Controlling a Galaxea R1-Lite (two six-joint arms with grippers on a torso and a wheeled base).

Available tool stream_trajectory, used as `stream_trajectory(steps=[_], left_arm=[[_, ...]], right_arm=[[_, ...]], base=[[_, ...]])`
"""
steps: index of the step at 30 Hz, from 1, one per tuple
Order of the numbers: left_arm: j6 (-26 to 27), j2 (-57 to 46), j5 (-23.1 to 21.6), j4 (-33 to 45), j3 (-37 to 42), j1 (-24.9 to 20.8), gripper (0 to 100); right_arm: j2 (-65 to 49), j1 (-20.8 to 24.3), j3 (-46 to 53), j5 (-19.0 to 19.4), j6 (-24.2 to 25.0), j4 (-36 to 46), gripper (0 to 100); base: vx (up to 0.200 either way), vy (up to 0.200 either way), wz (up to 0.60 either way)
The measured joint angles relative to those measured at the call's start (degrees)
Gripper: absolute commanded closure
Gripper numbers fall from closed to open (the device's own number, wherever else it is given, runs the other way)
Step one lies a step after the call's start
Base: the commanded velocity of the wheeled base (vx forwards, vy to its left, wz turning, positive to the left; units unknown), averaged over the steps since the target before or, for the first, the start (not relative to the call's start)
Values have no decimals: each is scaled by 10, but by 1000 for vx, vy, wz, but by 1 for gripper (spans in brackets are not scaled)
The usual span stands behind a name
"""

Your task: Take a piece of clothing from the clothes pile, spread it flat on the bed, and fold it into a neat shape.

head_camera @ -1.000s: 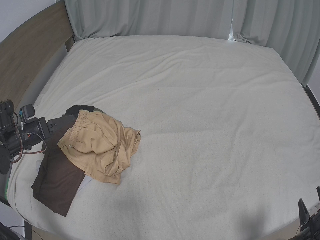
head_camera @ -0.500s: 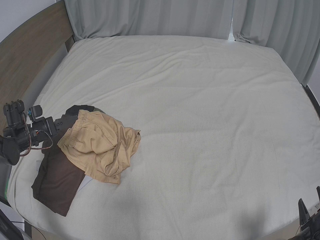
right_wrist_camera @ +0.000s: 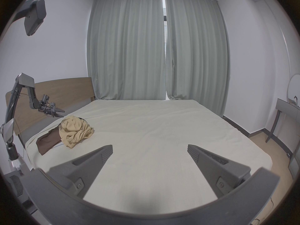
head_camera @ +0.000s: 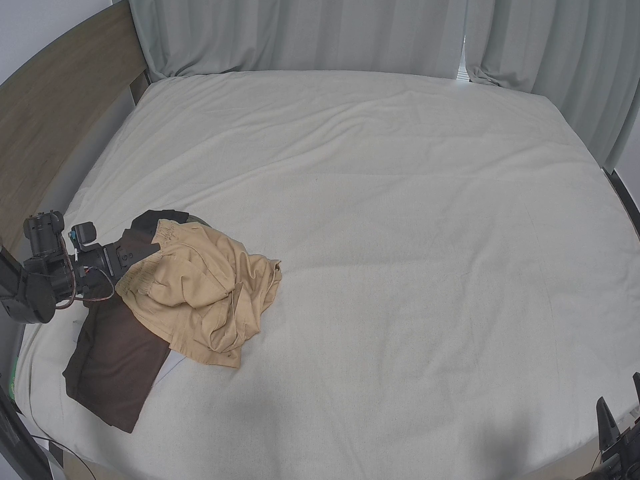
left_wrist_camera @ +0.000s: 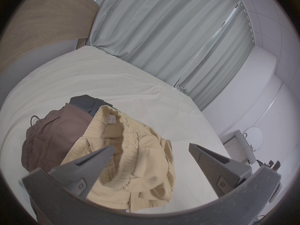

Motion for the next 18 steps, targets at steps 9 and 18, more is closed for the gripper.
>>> stream_trajectory(steps=[9,18], left_arm=[[-1,50,-8,0,-47,-9,0],[-3,76,-11,0,-63,-25,0]], right_arm=[[0,0,0,0,0,0,0],[0,0,0,0,0,0,0]], base=[[0,0,0],[0,0,0]])
